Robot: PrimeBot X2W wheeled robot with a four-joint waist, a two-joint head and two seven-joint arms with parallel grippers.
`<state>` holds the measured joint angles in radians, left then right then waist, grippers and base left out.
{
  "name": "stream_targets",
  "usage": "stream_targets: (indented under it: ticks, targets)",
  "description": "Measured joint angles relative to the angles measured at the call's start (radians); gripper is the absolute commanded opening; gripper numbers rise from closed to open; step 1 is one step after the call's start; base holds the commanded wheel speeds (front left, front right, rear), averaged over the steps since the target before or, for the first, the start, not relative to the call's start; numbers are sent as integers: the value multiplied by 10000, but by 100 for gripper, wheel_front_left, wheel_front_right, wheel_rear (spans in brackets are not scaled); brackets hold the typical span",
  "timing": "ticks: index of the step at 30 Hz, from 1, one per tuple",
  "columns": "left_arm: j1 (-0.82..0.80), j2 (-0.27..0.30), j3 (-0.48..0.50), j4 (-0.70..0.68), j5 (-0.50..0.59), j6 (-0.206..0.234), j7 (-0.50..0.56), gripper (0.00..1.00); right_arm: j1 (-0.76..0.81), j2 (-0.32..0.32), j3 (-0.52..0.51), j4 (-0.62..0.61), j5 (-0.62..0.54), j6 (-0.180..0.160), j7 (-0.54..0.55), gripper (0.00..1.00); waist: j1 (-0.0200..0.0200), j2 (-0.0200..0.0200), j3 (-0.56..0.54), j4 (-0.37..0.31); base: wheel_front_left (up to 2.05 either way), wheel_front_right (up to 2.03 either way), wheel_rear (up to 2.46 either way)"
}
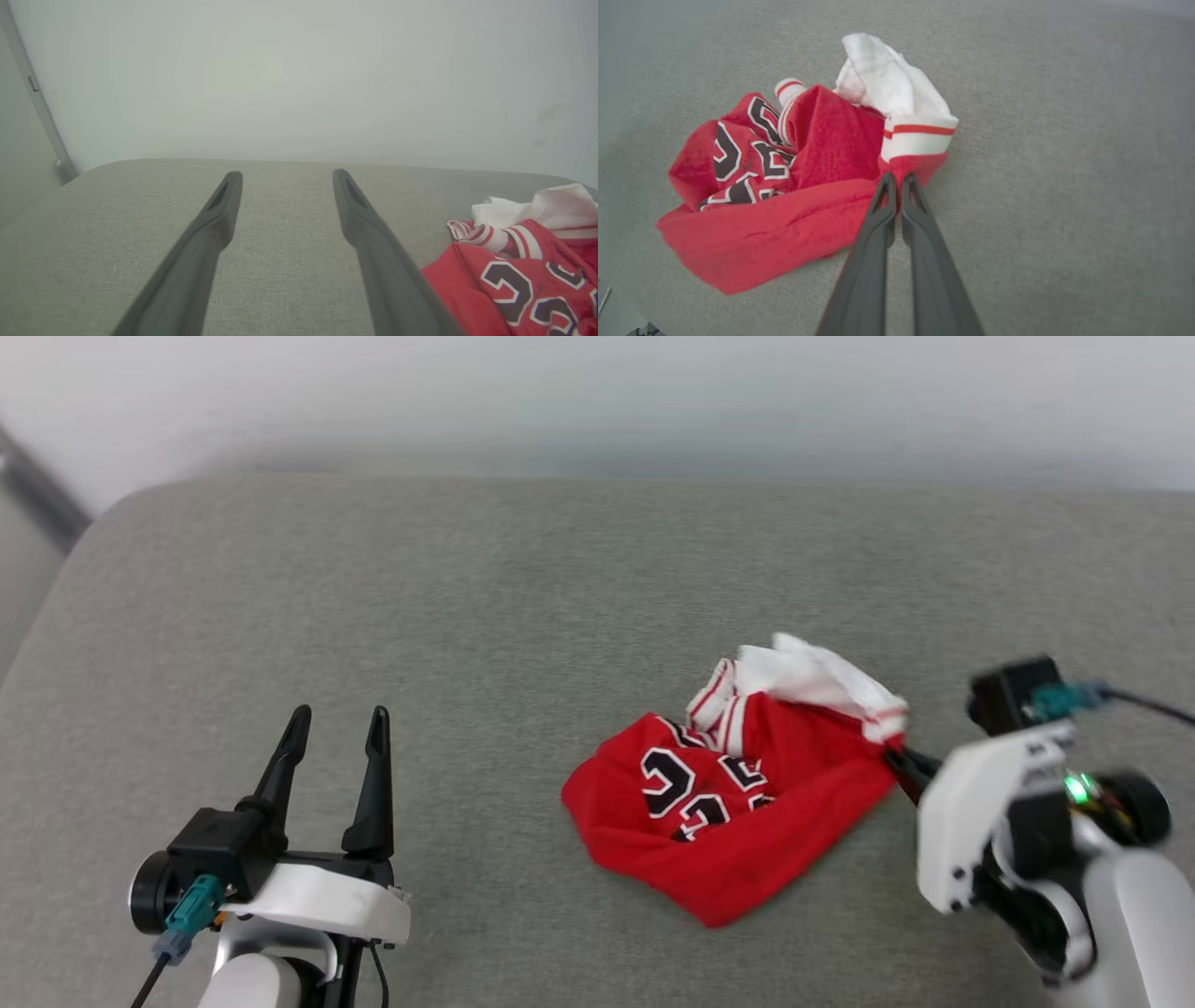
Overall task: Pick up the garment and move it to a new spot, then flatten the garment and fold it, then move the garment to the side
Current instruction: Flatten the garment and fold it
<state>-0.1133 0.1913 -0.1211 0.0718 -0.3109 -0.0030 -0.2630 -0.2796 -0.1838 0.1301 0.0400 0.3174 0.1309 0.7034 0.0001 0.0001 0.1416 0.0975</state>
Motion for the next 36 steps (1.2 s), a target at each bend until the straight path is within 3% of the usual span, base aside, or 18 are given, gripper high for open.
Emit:
stream_targets:
  ticks: [6, 11, 12, 13, 14, 15, 23, 28, 29, 33, 36]
  targets:
    - [60, 82, 79, -86, -2, 25, 0, 100, 1907, 965, -1919, -38, -215, 0, -535, 0, 0, 0, 18, -584, 0, 0, 0]
    - [77, 105, 12, -77, -19, 27, 35, 100, 3170, 1283, -3007, 489, -163, 2, -945, 3, 0, 0, 168, -733, 0, 0, 0]
    - [81, 104, 2, -77, -25, 27, 36, 100, 3329, 1304, -3181, 602, -86, 6, -1060, 10, 0, 0, 188, -728, 0, 0, 0]
    - [87, 104, 0, -63, -35, 27, 36, 100, 3418, 1312, -3246, 696, 0, 10, -1162, 41, 0, 0, 198, -719, 0, 0, 0]
    - [94, 105, -2, -46, -58, 27, 44, 100, 3454, 1312, -3252, 800, 140, 10, -1287, 97, 0, 0, 208, -708, 0, 0, 0]
    - [103, 109, -2, -31, -92, 29, 44, 100, 3491, 1312, -3248, 874, 280, 10, -1519, 100, 0, 0, 218, -696, 0, 0, 0]
    - [268, 98, -29, 153, -178, 65, 44, 100, 3246, 1327, -2949, 249, -21, 0, -5005, 100, 0, 0, -28, -582, 0, 0, 0]
    - [505, 90, -52, 213, -209, 136, 48, 100, 3151, 1329, -2550, -416, -548, 0, -5971, 100, -1, 0, -372, -517, 0, 0, 0]
    - [554, 92, -50, 213, -209, 159, 50, 100, 3160, 1329, -2514, -447, -640, 0, -5916, 100, -1, -1, -448, -510, 0, 0, 0]
    - [709, 100, -86, 136, -267, 247, 111, 100, 3211, 1306, -2406, -412, -920, 0, -3733, 100, -1, 0, -708, -497, 0, 0, 0]
    - [709, 107, -159, 52, -267, 245, 151, 100, 2875, 788, -2196, -384, -928, 0, -2314, 100, -1, 0, -624, -459, 0, 0, 0]
